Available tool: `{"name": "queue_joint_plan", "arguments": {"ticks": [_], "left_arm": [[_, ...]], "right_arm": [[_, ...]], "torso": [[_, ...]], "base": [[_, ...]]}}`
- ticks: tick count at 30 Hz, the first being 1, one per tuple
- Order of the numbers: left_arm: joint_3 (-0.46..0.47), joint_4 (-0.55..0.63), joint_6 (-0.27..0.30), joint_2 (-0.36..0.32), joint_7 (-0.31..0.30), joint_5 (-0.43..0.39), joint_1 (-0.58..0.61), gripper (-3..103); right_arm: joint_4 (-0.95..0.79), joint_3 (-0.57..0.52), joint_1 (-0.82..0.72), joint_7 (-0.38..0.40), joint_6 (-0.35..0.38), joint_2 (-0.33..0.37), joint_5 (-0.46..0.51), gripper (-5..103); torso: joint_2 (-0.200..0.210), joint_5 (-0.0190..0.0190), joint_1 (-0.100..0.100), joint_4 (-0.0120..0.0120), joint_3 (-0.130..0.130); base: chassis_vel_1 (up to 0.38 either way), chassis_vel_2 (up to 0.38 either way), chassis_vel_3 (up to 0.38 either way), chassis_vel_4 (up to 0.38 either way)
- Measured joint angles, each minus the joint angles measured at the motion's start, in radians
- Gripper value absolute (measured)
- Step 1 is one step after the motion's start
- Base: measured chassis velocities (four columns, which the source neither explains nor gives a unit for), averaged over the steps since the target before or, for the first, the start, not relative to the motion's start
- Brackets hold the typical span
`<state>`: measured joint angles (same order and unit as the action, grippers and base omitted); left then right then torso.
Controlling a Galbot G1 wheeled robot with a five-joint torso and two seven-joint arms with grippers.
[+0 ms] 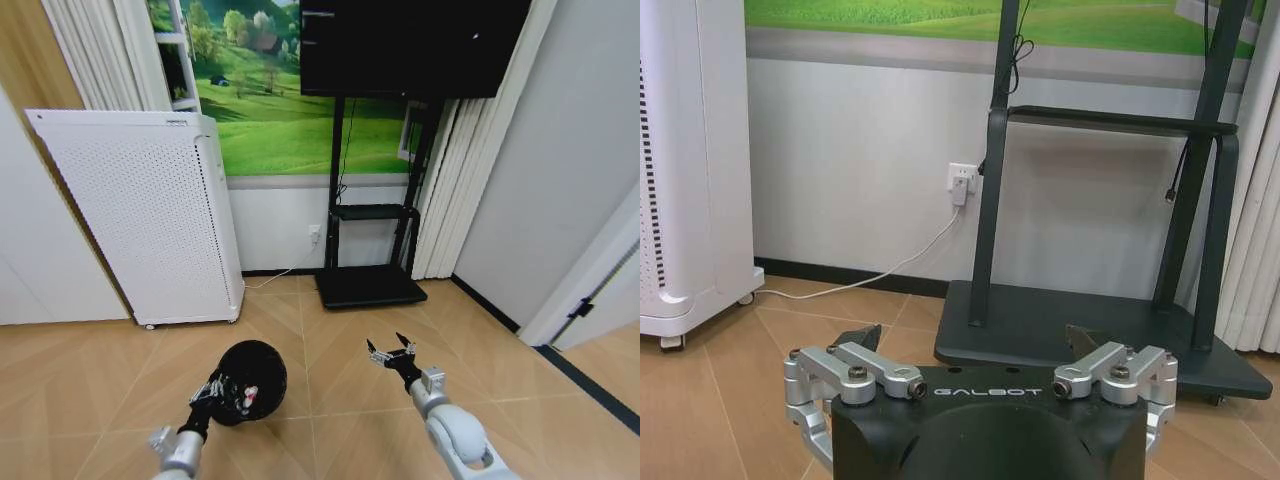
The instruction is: Pick up the trash bin and place the garbage on the floor into it.
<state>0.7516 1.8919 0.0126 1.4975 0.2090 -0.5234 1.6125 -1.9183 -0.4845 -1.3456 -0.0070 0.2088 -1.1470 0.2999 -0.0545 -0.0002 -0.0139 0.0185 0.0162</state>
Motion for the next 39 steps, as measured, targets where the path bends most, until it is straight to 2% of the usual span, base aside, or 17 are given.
{"name": "queue_joint_plan", "arguments": {"ticks": [1,3,6,8,9,11,19,20,24,25,32,39], "left_arm": [[0.0,0.0,0.0,0.0,0.0,0.0,0.0,7],[0.03,-0.009,0.004,0.008,0.051,-0.039,0.011,7],[0.04,-0.015,0.011,0.008,0.073,-0.065,0.012,7],[0.066,-0.023,0.029,0.009,0.112,-0.147,0.012,7],[0.066,-0.023,0.029,0.009,0.112,-0.147,0.012,7],[0.09,-0.024,0.046,0.018,0.134,-0.21,0.023,7],[0.103,-0.025,0.043,0.023,0.141,-0.238,0.051,7],[0.106,-0.025,0.034,0.022,0.142,-0.258,0.071,7],[0.134,-0.053,0.025,0.021,0.143,-0.29,0.088,7],[0.173,-0.072,0.032,0.021,0.144,-0.307,0.083,7],[0.242,-0.106,0.041,-0.001,0.146,-0.316,0.079,7],[0.264,-0.158,0.06,-0.014,0.149,-0.317,0.024,7]], "right_arm": [[0.0,0.0,0.0,0.0,0.0,0.0,0.0,100],[-0.001,-0.004,-0.006,-0.001,0.0,-0.008,-0.011,100],[-0.004,-0.009,-0.01,-0.001,0.0,-0.014,-0.016,100],[-0.005,-0.019,-0.01,-0.001,0.0,-0.015,-0.018,100],[-0.005,-0.019,-0.01,-0.001,0.0,-0.015,-0.018,100],[0.004,-0.022,0.0,-0.001,0.001,-0.006,-0.016,100],[0.014,-0.023,0.008,-0.001,0.002,0.001,-0.013,100],[0.02,-0.023,0.012,-0.001,0.002,0.001,-0.013,100],[0.026,-0.026,0.007,-0.001,0.002,-0.006,-0.013,100],[0.032,-0.027,0.006,-0.001,0.0,-0.009,-0.013,100],[0.044,-0.02,0.006,-0.005,-0.008,-0.02,-0.021,100],[0.053,-0.018,0.011,-0.012,-0.015,-0.019,-0.026,100]], "torso": [[0.0,0.0,0.0,0.0,0.0],[0.0,0.0001,0.0,0.0,0.0],[0.0,0.0001,0.0,0.0002,0.0],[0.0,0.0002,0.0,0.0004,0.0],[0.0,0.0002,0.0,0.0004,0.0],[0.0,0.0002,0.0,0.0002,0.0],[0.0,0.0002,0.0,-0.0002,0.0],[0.0,0.0001,0.0,0.0004,0.0],[0.0,-0.0002,0.0,0.0001,0.0],[0.0,0.0003,0.0,0.0001,0.0],[0.0,0.0002,0.0,0.0,0.0],[0.0,0.0,0.0,0.0002,0.0]], "base": [[0.0,0.0,0.0,0.0],[0.0,0.0,0.0,0.0],[0.0,0.0,0.0,0.0],[0.0,0.0,0.0,0.0],[0.0,0.0,0.0,0.0],[0.0,0.0,0.0,0.0],[0.0,0.0,0.0,0.0],[0.0,0.0,0.0,0.0],[0.0,0.0,0.0,0.0],[0.0,0.0,0.0,0.0],[0.0,0.0,0.0,0.0],[0.0,0.0,0.0,0.0]]}}
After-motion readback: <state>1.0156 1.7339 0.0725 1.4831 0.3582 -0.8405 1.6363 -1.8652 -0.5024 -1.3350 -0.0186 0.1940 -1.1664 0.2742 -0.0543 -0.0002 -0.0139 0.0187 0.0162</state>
